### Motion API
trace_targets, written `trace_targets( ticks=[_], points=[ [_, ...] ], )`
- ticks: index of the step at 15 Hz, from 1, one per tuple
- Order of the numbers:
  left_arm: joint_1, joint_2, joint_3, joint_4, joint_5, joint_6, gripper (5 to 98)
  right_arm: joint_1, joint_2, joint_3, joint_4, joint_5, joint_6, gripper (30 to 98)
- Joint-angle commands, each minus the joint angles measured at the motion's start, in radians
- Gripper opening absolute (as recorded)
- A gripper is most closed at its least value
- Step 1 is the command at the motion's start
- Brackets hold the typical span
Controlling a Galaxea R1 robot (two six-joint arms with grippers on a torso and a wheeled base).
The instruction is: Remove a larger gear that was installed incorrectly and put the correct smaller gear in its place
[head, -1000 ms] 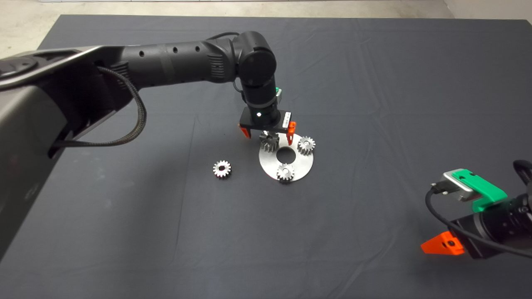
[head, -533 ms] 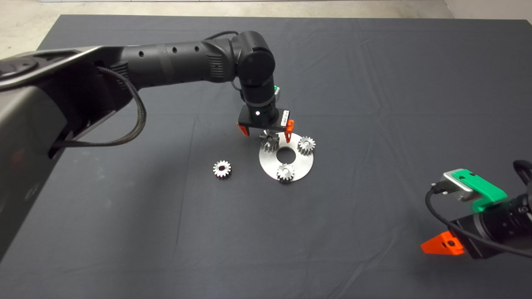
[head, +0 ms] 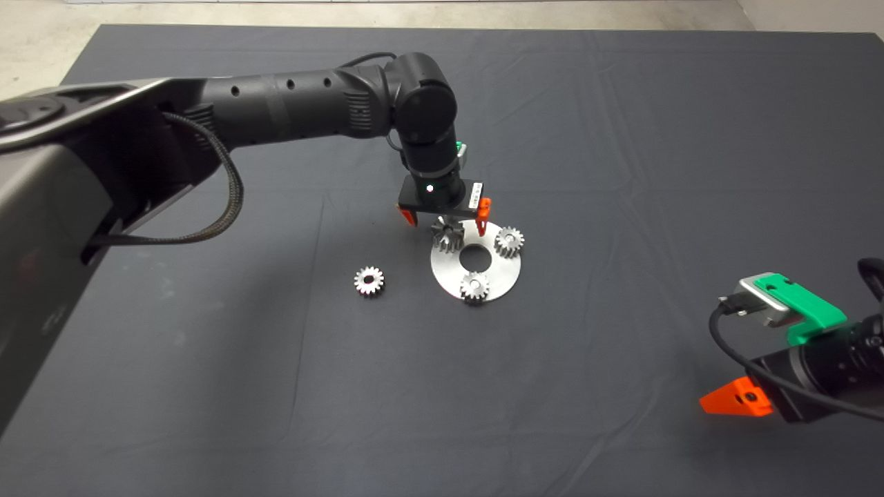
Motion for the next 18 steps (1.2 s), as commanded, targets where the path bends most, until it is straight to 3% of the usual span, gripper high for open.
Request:
trace_targets(
  ticks=[1,7,10,13,16,18],
  points=[
    [-0.003,0.004,-0.002,0.011,0.002,0.002,97.6,0.02,-0.005,0.001,0.029,0.0,-0.002,97.8],
    [-0.004,0.007,-0.033,0.003,0.01,0.045,97.6,0.019,0.003,0.002,0.029,0.003,-0.002,97.8],
    [-0.007,0.009,-0.058,-0.037,0.007,0.071,97.6,0.017,-0.002,0.009,0.031,0.007,-0.002,97.8],
    [-0.015,0.01,-0.085,-0.039,0.008,0.078,97.6,0.017,-0.002,0.01,0.031,0.01,0.0,97.8],
    [-0.015,0.01,-0.107,-0.09,0.009,0.131,97.6,0.017,0.001,0.009,0.029,0.01,0.0,97.8],
    [-0.018,0.01,-0.114,-0.105,0.008,0.141,97.6,0.017,0.001,0.01,0.031,0.01,0.0,97.8]
  ],
)
